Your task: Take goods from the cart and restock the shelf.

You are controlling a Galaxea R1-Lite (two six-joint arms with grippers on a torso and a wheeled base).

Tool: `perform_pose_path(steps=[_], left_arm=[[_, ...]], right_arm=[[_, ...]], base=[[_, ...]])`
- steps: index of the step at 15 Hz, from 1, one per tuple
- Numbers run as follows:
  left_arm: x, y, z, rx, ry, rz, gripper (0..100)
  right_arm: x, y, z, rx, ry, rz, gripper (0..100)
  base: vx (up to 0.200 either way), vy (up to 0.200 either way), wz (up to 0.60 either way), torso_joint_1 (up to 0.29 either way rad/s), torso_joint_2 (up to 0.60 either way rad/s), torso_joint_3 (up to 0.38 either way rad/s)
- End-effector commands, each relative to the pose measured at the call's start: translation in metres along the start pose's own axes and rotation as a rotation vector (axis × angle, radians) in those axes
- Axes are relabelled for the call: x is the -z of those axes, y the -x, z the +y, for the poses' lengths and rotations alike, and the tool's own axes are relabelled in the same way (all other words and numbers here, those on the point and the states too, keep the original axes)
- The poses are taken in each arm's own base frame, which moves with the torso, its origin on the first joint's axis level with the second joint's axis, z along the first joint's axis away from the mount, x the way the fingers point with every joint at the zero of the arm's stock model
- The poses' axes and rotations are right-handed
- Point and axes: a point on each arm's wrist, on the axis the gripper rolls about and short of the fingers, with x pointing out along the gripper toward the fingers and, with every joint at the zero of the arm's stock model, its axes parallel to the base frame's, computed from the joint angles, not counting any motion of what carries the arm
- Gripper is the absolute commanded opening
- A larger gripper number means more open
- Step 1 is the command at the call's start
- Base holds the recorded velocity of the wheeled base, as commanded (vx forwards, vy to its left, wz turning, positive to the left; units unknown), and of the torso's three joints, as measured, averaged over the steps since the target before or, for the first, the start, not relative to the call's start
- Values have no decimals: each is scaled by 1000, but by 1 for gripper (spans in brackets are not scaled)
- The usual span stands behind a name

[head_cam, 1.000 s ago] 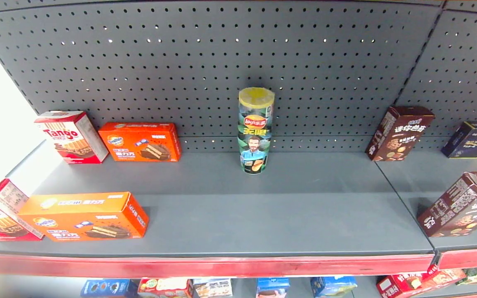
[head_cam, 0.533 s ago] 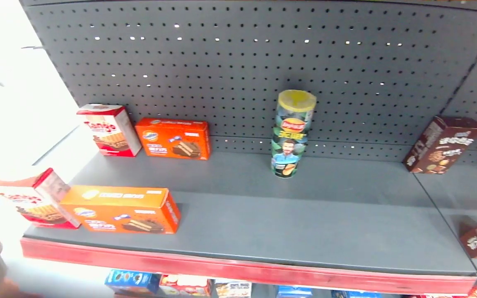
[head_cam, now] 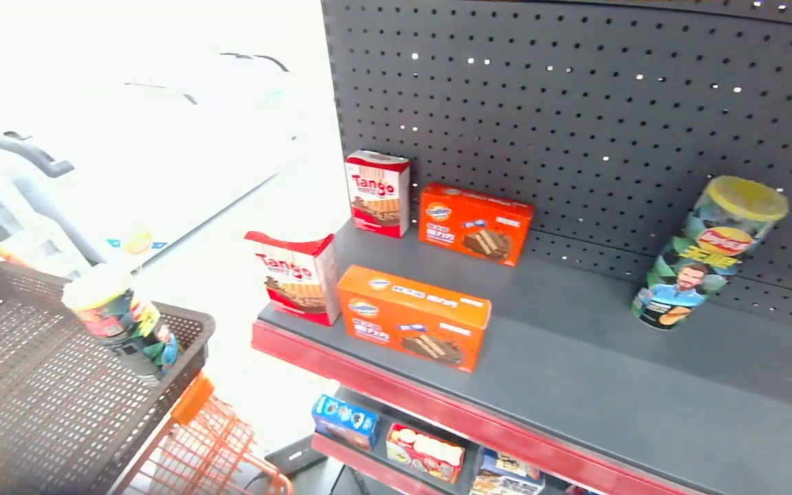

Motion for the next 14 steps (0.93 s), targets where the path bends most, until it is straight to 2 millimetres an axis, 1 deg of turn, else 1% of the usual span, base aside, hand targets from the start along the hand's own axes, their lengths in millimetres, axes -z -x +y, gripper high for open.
perform_pose_path(steps=[1,14], left_arm=[[0,0,0,0,0,1,100],[0,0,0,6,-4,1,100]], right_arm=[[0,0,0,-1,0,1,100],[0,0,0,-1,0,1,100]], base=[[0,0,0,0,0,0],[0,0,0,0,0,0]])
